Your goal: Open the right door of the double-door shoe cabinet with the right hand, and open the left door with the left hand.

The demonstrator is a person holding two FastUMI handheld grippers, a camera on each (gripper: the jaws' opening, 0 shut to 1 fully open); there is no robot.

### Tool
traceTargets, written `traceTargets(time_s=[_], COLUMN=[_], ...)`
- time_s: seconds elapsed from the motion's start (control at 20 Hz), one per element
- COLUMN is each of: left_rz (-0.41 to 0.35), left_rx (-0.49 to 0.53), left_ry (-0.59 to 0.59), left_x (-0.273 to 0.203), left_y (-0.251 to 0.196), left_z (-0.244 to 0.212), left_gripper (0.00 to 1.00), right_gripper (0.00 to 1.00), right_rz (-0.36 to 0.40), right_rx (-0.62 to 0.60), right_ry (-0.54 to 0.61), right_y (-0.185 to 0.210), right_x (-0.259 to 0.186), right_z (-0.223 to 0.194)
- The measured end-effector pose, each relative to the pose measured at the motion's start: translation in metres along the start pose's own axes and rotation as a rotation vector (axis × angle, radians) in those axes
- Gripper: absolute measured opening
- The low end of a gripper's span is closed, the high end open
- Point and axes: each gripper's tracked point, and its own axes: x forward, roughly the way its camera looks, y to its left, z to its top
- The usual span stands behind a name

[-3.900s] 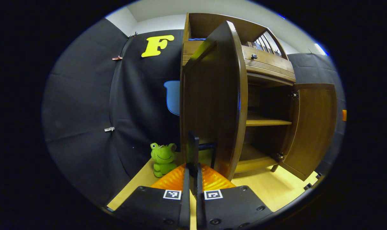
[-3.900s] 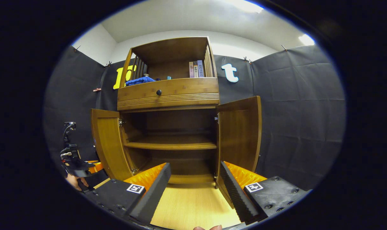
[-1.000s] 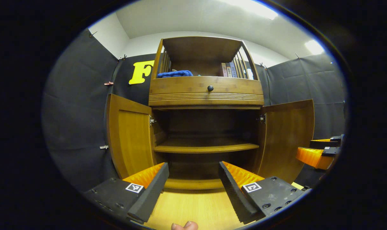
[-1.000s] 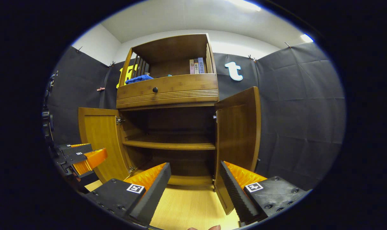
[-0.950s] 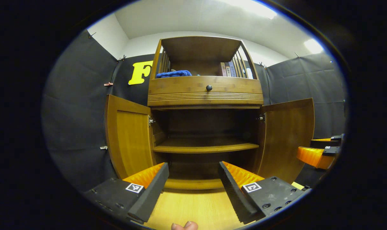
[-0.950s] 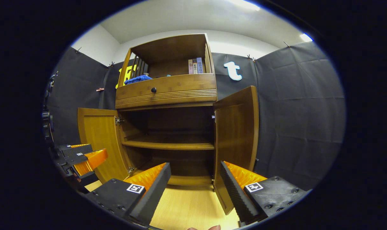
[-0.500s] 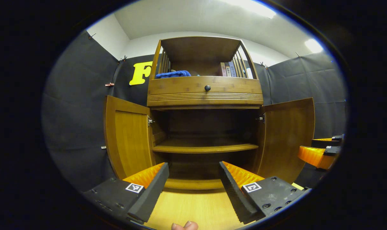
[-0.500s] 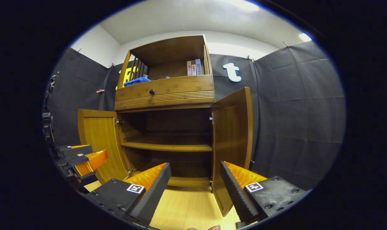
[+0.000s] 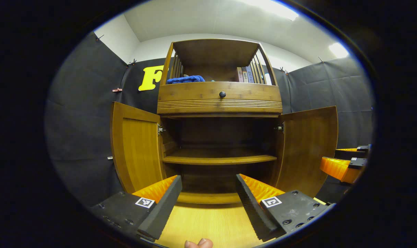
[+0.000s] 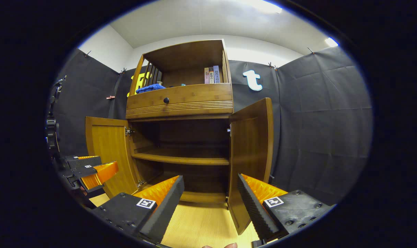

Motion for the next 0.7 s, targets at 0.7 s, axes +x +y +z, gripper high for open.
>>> traceTargets(time_s=[0.7], left_rz=[-0.013], left_rx=[0.014], left_ry=[0.005], left_x=[0.0079], left_y=[-0.0089], left_z=[0.0004], left_gripper=[0.97], right_gripper=[1.0], right_rz=[0.009], right_rx=[-0.011], right_ry=[0.007], right_y=[0.0003], right_x=[0.004], right_z=[-0.0023])
